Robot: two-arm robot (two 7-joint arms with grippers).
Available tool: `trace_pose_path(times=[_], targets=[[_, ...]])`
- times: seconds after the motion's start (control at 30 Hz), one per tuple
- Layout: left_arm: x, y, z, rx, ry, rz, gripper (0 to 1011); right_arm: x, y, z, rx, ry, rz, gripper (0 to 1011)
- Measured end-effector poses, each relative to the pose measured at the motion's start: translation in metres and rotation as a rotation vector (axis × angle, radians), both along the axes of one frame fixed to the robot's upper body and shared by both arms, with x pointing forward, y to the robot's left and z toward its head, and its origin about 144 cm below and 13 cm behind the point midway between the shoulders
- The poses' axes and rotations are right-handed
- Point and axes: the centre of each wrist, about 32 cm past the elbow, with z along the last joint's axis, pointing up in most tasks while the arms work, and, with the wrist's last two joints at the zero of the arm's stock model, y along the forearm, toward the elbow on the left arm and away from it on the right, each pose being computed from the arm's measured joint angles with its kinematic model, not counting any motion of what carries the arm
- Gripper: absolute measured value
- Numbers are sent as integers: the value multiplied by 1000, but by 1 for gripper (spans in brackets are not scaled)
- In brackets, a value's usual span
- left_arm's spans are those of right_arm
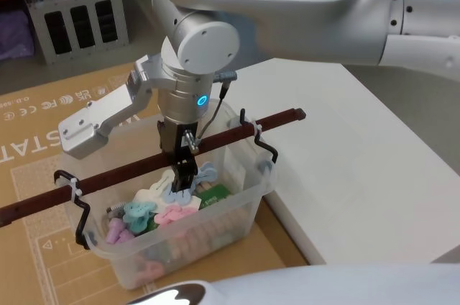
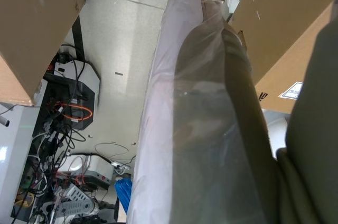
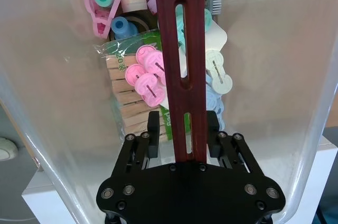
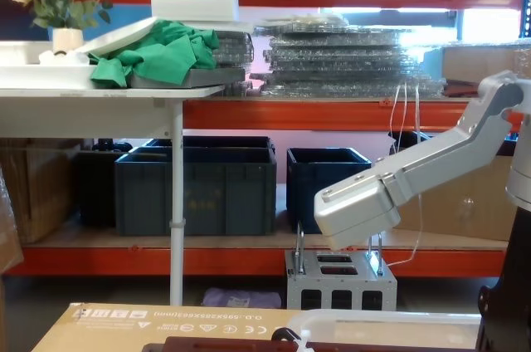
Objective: Use one hand to grasp the basket and place it at the designated location.
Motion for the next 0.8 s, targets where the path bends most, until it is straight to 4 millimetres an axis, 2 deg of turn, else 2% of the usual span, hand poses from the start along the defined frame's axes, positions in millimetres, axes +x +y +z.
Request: trace_pose_path(times=[0.1, 0.17, 0.23, 0.27, 0.47, 0.5, 0.6, 0.8], targets=[[0, 0, 0, 0, 0, 0, 0, 0, -1, 0, 2, 0, -2, 565], [0, 0, 0, 0, 0, 0, 0, 1, -3, 1, 3, -2, -9, 680], [0, 0, 0, 0, 0, 0, 0, 1, -5, 1, 4, -5, -12, 725], [0, 0, 0, 0, 0, 0, 0, 2, -6, 1, 5, -6, -14, 779], [0, 0, 0, 0, 0, 0, 0, 2, -10, 2, 19, -14, -15, 917], [0, 0, 0, 0, 0, 0, 0, 2, -10, 2, 23, -16, -14, 968], [0, 0, 0, 0, 0, 0, 0, 2, -11, 4, 32, -21, -16, 1001], [0, 0, 0, 0, 0, 0, 0, 3, -13, 10, 52, -32, -21, 1000]])
